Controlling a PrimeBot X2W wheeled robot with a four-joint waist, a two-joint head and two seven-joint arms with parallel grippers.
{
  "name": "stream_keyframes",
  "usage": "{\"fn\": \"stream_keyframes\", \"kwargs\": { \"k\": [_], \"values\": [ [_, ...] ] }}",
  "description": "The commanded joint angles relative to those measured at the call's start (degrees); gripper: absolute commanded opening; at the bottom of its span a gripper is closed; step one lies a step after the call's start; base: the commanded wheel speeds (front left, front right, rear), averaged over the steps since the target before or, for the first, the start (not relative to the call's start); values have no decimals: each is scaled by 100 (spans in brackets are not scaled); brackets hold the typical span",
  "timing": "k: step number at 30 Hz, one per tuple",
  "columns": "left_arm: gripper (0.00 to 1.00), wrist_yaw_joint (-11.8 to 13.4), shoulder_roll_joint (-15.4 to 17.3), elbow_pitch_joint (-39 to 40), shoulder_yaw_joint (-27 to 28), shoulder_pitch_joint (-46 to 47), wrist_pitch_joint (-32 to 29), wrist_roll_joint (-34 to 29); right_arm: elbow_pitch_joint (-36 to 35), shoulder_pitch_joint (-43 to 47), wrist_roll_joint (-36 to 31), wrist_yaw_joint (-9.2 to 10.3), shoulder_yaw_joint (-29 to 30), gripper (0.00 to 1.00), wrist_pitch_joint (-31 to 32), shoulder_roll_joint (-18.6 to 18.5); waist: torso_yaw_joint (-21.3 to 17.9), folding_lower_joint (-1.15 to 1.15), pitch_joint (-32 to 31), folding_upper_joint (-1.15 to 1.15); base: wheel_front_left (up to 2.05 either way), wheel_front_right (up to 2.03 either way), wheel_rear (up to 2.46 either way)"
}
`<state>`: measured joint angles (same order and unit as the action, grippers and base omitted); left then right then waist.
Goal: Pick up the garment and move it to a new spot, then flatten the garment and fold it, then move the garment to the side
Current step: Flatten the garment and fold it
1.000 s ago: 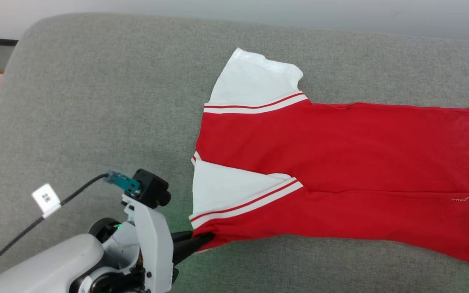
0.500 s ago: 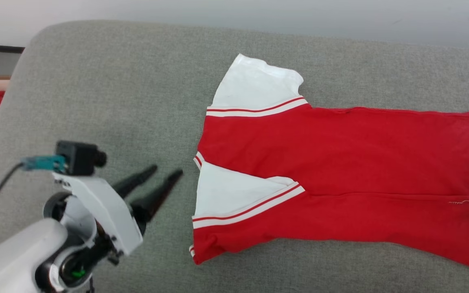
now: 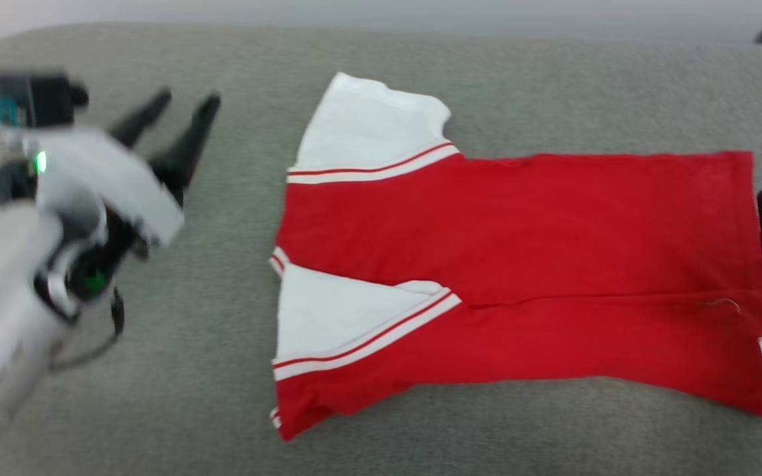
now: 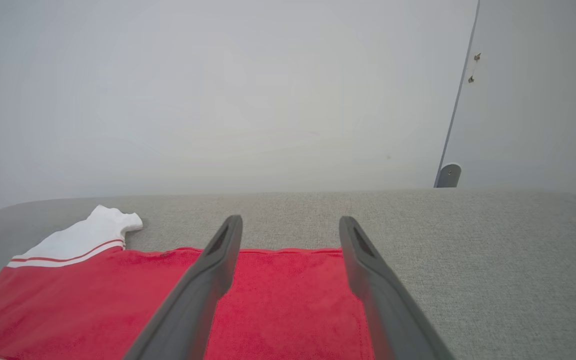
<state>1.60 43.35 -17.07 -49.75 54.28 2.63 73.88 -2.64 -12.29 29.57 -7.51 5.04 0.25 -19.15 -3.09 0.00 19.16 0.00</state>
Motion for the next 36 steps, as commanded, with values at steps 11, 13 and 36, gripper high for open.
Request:
{"fn": "stream_keyframes", "kwargs": {
  "k": [11, 13, 36],
  "values": [
    [100, -538, -616, -2048, -509, 1835, -1233, -659, -147, -36, -94, 5, -186, 100, -534, 382, -1099, 0, 631, 0, 0, 0, 0],
    [100, -642, -688, -2418, -596, 2085, -1521, -687, -215, -57, -88, 5, -264, 100, -559, 417, -1273, 0, 727, 0, 0, 0, 0],
    [37, -911, -564, -3150, -1351, 2715, -4767, 167, -528, -116, 28, 5, -531, 100, -437, 338, -1969, 0, 1279, 0, 0, 0, 0]
  ]
}}
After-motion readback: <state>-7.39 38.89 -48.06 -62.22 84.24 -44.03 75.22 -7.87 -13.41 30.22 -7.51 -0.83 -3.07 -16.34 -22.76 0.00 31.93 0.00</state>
